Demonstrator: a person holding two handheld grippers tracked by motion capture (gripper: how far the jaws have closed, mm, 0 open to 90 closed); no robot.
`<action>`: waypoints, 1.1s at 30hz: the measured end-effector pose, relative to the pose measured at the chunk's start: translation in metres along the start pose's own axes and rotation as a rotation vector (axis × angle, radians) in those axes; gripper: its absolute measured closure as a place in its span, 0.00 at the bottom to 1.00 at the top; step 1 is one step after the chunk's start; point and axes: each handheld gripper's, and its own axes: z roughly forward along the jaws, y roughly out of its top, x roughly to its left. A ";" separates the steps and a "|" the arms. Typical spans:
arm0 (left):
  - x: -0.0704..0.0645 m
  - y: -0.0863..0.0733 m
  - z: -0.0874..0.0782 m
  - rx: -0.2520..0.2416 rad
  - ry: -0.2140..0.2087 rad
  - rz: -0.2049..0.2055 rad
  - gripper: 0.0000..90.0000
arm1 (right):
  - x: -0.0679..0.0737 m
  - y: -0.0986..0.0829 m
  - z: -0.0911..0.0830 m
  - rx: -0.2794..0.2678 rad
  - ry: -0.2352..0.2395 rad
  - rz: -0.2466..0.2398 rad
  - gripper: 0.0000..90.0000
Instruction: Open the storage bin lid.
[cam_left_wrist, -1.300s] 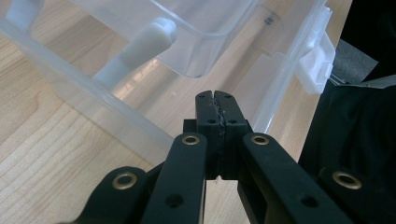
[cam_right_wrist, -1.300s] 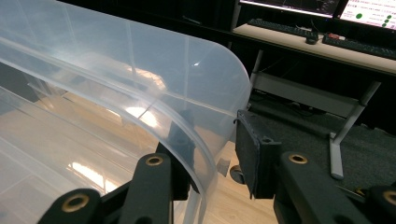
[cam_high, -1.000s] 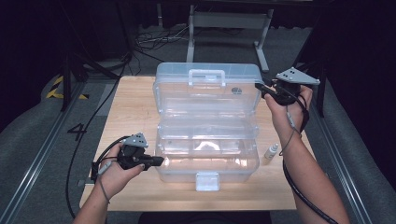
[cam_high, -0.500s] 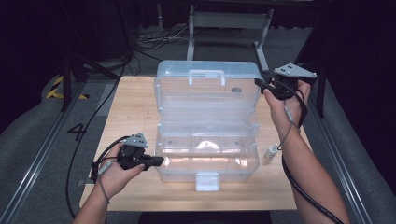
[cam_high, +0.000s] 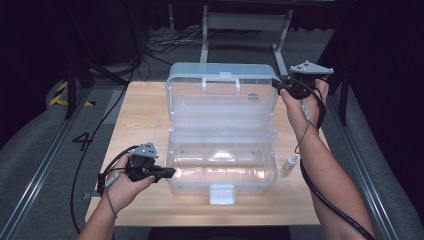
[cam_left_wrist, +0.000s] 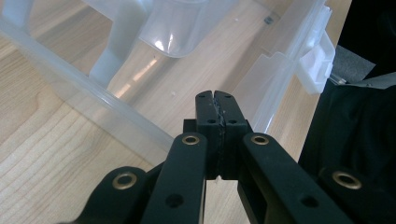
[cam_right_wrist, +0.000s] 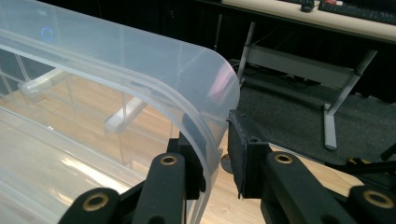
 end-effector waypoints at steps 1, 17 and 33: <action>0.000 0.000 0.000 0.000 0.000 0.000 1.00 | -0.001 0.000 0.001 0.005 0.001 0.004 0.85; 0.001 0.000 0.000 -0.001 -0.004 -0.001 1.00 | -0.008 0.007 0.019 0.070 0.001 0.034 0.87; 0.001 0.000 0.000 -0.001 -0.006 0.000 1.00 | -0.017 0.014 0.039 0.144 0.007 0.064 0.89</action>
